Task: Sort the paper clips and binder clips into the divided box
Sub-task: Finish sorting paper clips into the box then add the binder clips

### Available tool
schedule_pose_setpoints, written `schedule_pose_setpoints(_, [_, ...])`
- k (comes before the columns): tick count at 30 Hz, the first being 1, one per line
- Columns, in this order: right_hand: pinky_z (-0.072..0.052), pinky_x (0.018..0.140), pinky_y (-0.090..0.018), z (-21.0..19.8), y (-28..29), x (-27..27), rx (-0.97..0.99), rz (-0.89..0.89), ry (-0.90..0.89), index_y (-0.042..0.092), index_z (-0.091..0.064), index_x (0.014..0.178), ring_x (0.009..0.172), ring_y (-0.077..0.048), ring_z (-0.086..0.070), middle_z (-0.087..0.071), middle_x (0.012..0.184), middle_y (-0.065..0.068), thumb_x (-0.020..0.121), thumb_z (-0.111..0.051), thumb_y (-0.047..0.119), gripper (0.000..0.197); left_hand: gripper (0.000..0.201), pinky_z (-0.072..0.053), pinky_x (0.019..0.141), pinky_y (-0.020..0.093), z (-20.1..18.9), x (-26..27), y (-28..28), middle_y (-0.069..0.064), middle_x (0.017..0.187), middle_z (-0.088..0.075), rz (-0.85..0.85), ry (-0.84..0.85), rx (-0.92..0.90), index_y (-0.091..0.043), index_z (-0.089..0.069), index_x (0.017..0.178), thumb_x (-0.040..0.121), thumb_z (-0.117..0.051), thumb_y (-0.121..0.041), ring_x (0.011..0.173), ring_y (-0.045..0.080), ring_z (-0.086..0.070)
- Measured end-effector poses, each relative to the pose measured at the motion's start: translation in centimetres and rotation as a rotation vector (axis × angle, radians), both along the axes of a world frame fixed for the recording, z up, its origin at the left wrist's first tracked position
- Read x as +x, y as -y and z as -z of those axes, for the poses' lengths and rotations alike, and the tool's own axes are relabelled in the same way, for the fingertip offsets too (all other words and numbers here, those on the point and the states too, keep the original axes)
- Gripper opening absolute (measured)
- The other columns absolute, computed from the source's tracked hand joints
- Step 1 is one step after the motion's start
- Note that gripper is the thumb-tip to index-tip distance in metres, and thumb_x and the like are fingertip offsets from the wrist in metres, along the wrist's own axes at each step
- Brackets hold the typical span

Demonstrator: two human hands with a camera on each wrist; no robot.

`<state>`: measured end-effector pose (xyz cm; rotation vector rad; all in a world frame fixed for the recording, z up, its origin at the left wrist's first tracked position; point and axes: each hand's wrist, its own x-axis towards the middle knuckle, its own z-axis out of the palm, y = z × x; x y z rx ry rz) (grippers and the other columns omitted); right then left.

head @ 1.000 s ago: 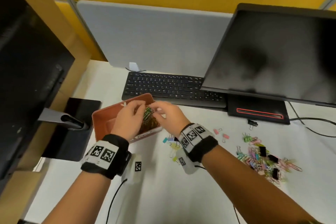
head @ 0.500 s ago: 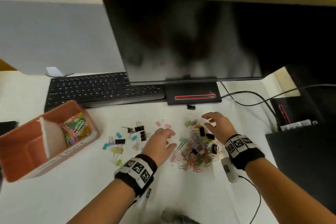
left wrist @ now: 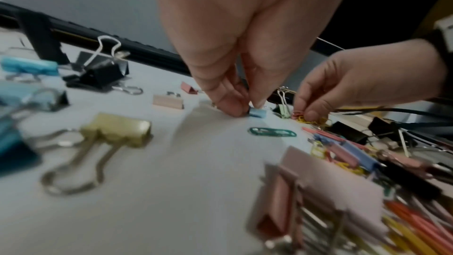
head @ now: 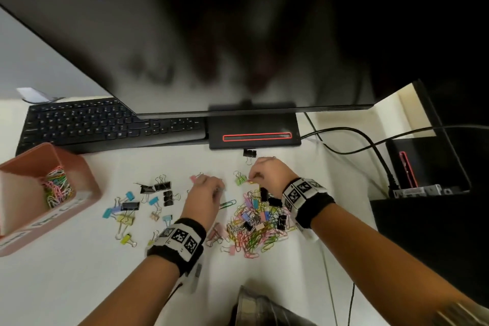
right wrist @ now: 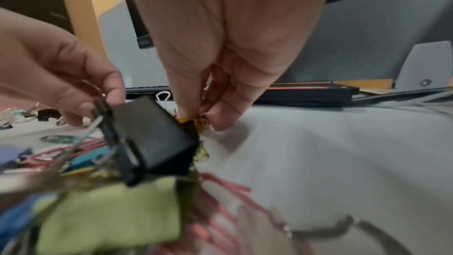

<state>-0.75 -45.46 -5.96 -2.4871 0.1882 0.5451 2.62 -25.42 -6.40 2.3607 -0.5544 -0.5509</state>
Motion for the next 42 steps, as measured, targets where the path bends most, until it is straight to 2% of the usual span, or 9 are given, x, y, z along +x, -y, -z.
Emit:
schedule_pose_setpoints(4, [-0.051, 0.088, -0.034, 0.6, 1.3, -0.9, 0.028, 0.136, 0.012, 0.014, -0.069, 0.097, 0.088, -0.02, -0.059, -0.062, 0.098, -0.004, 0.087, -0.06, 0.021, 0.015, 0.022, -0.048, 0.089, 0.031, -0.6, -0.9, -1.0, 0.002, 0.107, -0.051, 0.041, 0.019, 0.069, -0.015, -0.058, 0.103, 0.082, -0.063, -0.012, 0.092, 0.019, -0.054])
schedule_pose_setpoints(9, [-0.047, 0.094, -0.034, 0.8, 2.2, -2.5, 0.083, 0.138, 0.111, 0.016, -0.069, 0.105, 0.096, -0.018, -0.056, -0.06, 0.104, -0.002, 0.091, -0.052, 0.011, 0.023, 0.033, -0.039, 0.09, 0.021, 0.2, -2.9, -1.0, 0.0, 0.114, -0.053, 0.123, -0.014, 0.129, -0.015, -0.057, 0.115, 0.083, -0.064, -0.016, 0.104, 0.017, -0.052])
schedule_pose_setpoints(12, [-0.039, 0.102, -0.028, 0.3, 2.5, -3.0, 0.078, 0.025, 0.044, 0.017, -0.063, 0.118, 0.11, -0.018, -0.047, -0.053, 0.116, -0.001, 0.085, -0.046, -0.004, 0.042, 0.022, -0.04, 0.084, 0.021, 0.9, -3.0, -0.3, 0.004, 0.107, -0.058, 0.115, 0.025, 0.12, -0.013, -0.062, 0.107, 0.086, -0.06, -0.01, 0.1, 0.021, -0.055])
schedule_pose_setpoints(17, [-0.038, 0.099, -0.027, 0.4, 2.3, -3.2, 0.015, -0.039, 0.035, 0.016, -0.061, 0.119, 0.111, -0.018, -0.046, -0.052, 0.119, -0.001, 0.085, -0.06, 0.009, 0.035, 0.006, -0.043, 0.092, 0.031, 1.2, -2.3, 0.6, 0.011, 0.109, -0.061, 0.137, -0.002, 0.204, -0.012, -0.061, 0.089, 0.087, -0.056, -0.01, 0.115, 0.027, -0.051])
schedule_pose_setpoints(26, [-0.05, 0.083, -0.029, 0.5, 1.5, -2.5, 0.01, 0.108, -0.042, 0.015, -0.067, 0.1, 0.09, -0.02, -0.061, -0.067, 0.102, -0.006, 0.084, -0.062, 0.015, 0.017, 0.016, -0.041, 0.069, 0.024, 0.0, -1.6, 1.0, 0.002, 0.085, -0.054, 0.222, -0.008, 0.189, -0.018, -0.049, 0.076, 0.087, -0.051, -0.005, 0.079, 0.018, -0.05])
schedule_pose_setpoints(32, [-0.052, 0.086, -0.03, 0.3, 2.1, -3.5, 0.05, 0.287, -0.011, 0.012, -0.068, 0.1, 0.082, -0.015, -0.055, -0.065, 0.099, -0.008, 0.085, -0.058, 0.009, 0.019, 0.014, -0.037, 0.064, 0.003, -0.3, -1.9, -0.2, -0.002, 0.087, -0.055, 0.135, -0.109, 0.042, -0.016, -0.06, 0.087, 0.083, -0.056, -0.003, 0.074, 0.01, -0.053])
schedule_pose_setpoints(36, [-0.051, 0.085, -0.029, -0.2, 2.4, -4.2, 0.061, 0.264, 0.03, 0.011, -0.068, 0.099, 0.082, -0.017, -0.056, -0.059, 0.101, -0.008, 0.085, -0.061, 0.01, 0.017, 0.014, -0.048, 0.065, 0.019, -0.1, -2.4, -0.3, -0.002, 0.081, -0.058, 0.133, -0.208, 0.015, -0.019, -0.058, 0.082, 0.081, -0.062, -0.006, 0.067, 0.01, -0.056])
schedule_pose_setpoints(38, [-0.051, 0.085, -0.029, -0.3, 2.0, -4.2, 0.074, 0.232, 0.033, 0.011, -0.068, 0.098, 0.082, -0.019, -0.058, -0.055, 0.103, -0.005, 0.084, -0.063, 0.011, 0.015, 0.015, -0.048, 0.06, 0.017, 0.1, -2.8, 0.0, -0.004, 0.078, -0.058, 0.147, -0.232, 0.04, -0.019, -0.058, 0.092, 0.082, -0.064, -0.009, 0.063, 0.007, -0.055])
schedule_pose_setpoints(42, [-0.05, 0.086, -0.031, 0.5, 1.2, -3.6, 0.068, 0.16, 0.036, 0.012, -0.067, 0.094, 0.081, -0.016, -0.054, -0.056, 0.109, -0.002, 0.084, -0.062, 0.009, 0.011, 0.018, -0.045, 0.074, 0.02, 0.7, -3.1, 1.0, 0.0, 0.092, -0.055, 0.134, -0.147, 0.105, -0.015, -0.06, 0.099, 0.082, -0.063, -0.009, 0.078, 0.012, -0.055])
